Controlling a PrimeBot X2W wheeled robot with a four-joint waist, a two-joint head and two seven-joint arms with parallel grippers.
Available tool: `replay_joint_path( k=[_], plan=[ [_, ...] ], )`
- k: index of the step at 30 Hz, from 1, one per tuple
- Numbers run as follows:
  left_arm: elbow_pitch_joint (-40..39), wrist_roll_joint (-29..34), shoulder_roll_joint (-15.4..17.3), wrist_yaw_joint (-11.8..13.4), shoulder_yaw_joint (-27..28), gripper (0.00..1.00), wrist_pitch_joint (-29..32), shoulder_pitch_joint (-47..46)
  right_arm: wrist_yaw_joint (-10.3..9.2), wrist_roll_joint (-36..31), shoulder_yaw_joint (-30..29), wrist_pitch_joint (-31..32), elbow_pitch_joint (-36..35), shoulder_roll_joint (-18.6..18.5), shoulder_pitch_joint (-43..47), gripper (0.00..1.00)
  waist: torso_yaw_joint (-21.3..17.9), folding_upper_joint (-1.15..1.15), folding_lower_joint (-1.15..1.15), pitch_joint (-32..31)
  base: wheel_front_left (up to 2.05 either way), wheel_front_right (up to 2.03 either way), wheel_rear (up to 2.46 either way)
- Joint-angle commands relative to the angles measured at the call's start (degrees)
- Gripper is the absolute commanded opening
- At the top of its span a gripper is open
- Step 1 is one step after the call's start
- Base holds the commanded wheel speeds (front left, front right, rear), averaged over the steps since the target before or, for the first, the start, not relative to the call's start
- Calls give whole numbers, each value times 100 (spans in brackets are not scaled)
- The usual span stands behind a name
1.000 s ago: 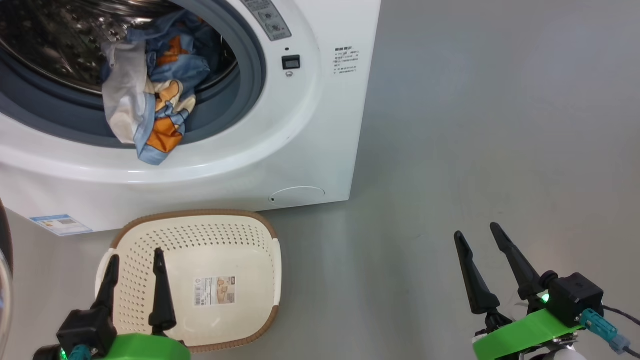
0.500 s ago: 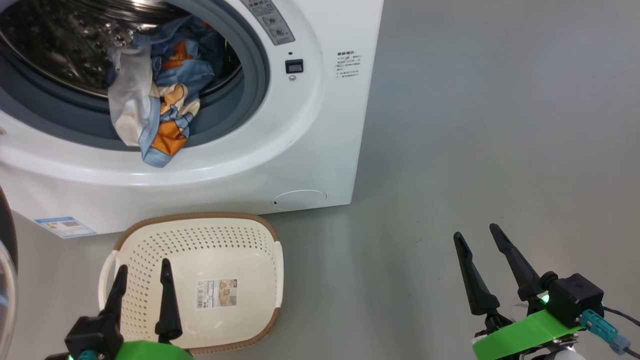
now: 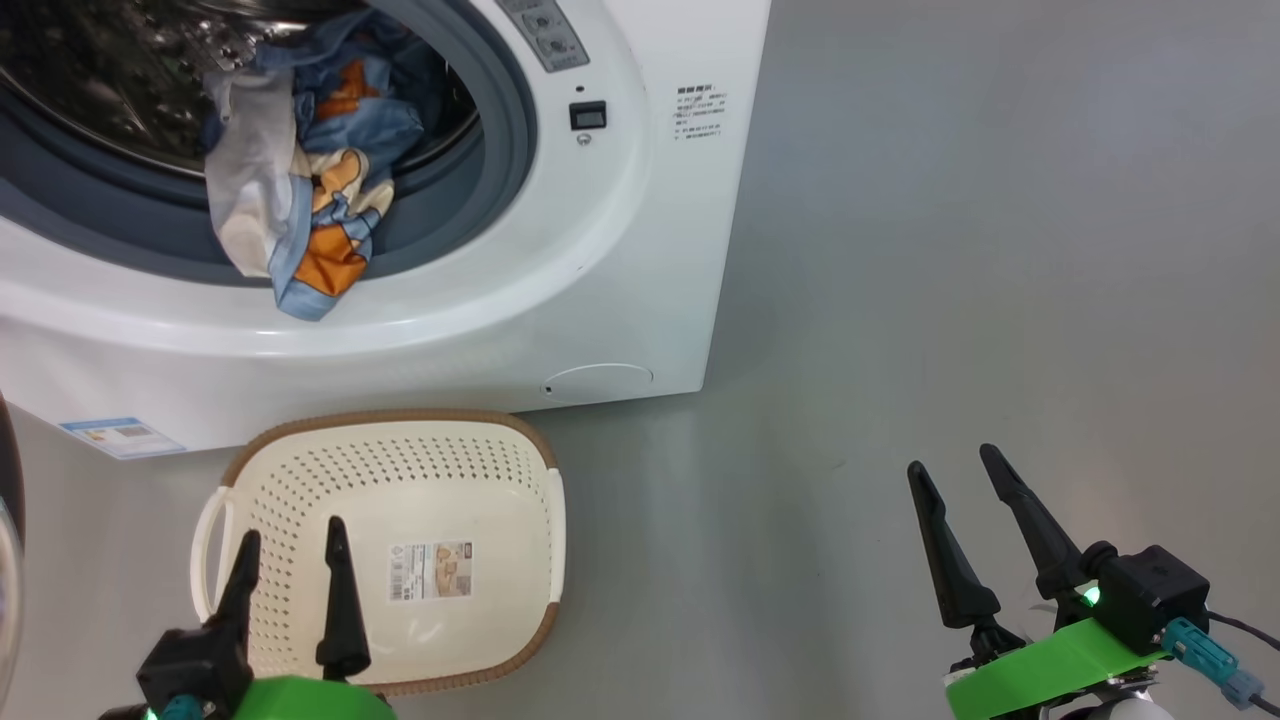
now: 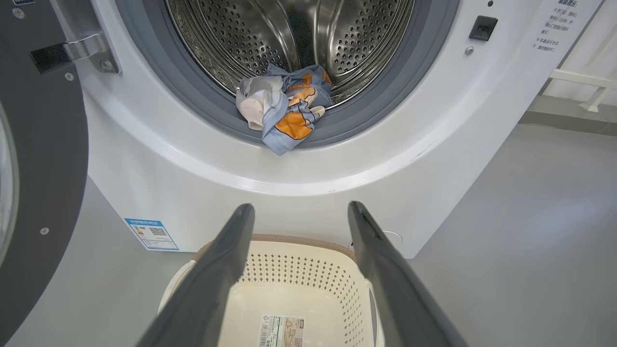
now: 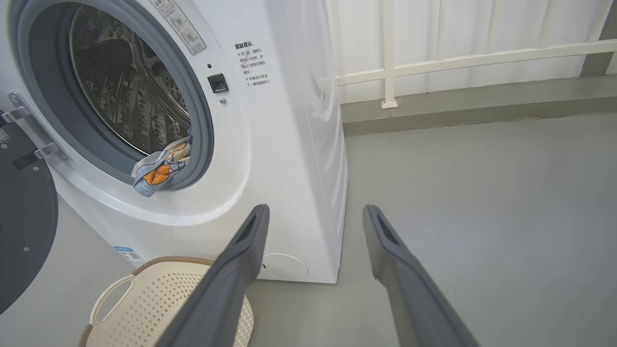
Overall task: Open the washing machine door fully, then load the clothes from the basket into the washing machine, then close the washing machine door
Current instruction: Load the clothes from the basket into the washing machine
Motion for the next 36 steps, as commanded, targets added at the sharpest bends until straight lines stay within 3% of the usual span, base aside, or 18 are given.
replay_joint_path(
  k=[1, 14, 25, 36],
  plan=[
    [-19, -35, 79, -19, 199, 100, -63, -244, 35, -77, 163, -14, -164, -30, -54, 100, -3, 0, 0, 42, 0, 0, 0],
    [410, -155, 257, -369, 151, 100, 342, -1098, 35, -2, 208, -49, -243, -51, -305, 100, -83, 0, 0, 595, 0, 0, 0],
    [1044, -270, 334, -617, 300, 100, 494, -2354, 35, 145, 317, -115, -202, 0, -704, 100, -308, 0, 0, 1307, 0, 0, 0],
    [1308, -337, 1003, -854, 605, 100, 1207, -3930, 35, 335, 420, -133, -195, 121, -1162, 100, -671, 0, 0, 1948, 0, 0, 0]
  ],
)
